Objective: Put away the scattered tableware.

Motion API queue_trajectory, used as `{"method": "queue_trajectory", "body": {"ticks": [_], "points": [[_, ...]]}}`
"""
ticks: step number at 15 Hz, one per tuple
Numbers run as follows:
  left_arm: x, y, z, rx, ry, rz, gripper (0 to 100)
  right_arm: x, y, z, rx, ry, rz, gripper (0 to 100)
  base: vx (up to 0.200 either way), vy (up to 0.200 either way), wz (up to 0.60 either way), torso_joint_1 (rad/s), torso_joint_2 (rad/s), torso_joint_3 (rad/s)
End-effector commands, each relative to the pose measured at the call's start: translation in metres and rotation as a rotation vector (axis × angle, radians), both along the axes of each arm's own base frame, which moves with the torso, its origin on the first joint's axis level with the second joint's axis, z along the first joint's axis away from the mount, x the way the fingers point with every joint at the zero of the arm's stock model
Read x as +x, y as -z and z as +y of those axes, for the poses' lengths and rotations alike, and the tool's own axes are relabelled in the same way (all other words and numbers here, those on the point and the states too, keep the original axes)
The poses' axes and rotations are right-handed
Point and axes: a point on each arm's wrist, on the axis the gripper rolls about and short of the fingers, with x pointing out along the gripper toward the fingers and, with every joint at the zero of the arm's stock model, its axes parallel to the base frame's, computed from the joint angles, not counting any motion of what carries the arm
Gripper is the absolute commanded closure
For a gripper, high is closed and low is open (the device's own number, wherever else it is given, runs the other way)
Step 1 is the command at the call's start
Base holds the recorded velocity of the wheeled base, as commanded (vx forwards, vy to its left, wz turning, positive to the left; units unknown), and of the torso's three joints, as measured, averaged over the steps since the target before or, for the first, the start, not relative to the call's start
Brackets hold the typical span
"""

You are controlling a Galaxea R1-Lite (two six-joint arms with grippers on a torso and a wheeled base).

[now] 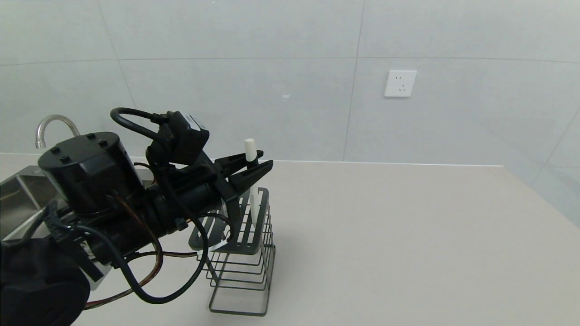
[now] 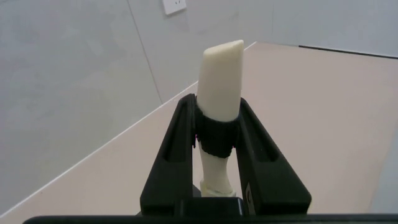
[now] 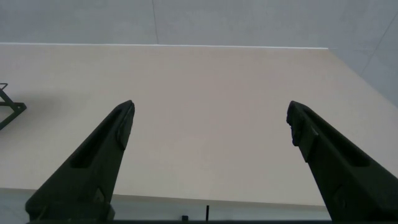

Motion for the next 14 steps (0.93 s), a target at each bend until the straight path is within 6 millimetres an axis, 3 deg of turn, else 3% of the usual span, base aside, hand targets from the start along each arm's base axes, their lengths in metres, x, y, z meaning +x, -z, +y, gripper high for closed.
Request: {"method": "queue_trajectory", "body": {"ticks": [1,3,4,9,14], "points": [[0.002,0.007,-0.002,0.013,0.001,0.022,100,0.0,0.0,0.0,0.0,-0.001,0.001,0,0.0,0.0,0.0,0.0,0.0,0.0],[0.002,0.009,-0.002,0.019,0.001,0.03,100,0.0,0.0,0.0,0.0,-0.001,0.001,0,0.0,0.0,0.0,0.0,0.0,0.0],[0.002,0.011,-0.002,0.023,0.001,0.036,0,0.0,0.0,0.0,0.0,-0.001,0.001,0,0.0,0.0,0.0,0.0,0.0,0.0],[0.0,0.018,0.002,0.04,-0.009,0.059,0,0.0,0.0,0.0,0.001,-0.001,0.001,0,0.0,0.0,0.0,0.0,0.0,0.0],[-0.006,-0.002,0.007,-0.015,0.065,-0.032,0,0.0,0.0,0.0,0.006,0.001,0.0,0,0.0,0.0,0.0,0.0,0.0,0.0]]}}
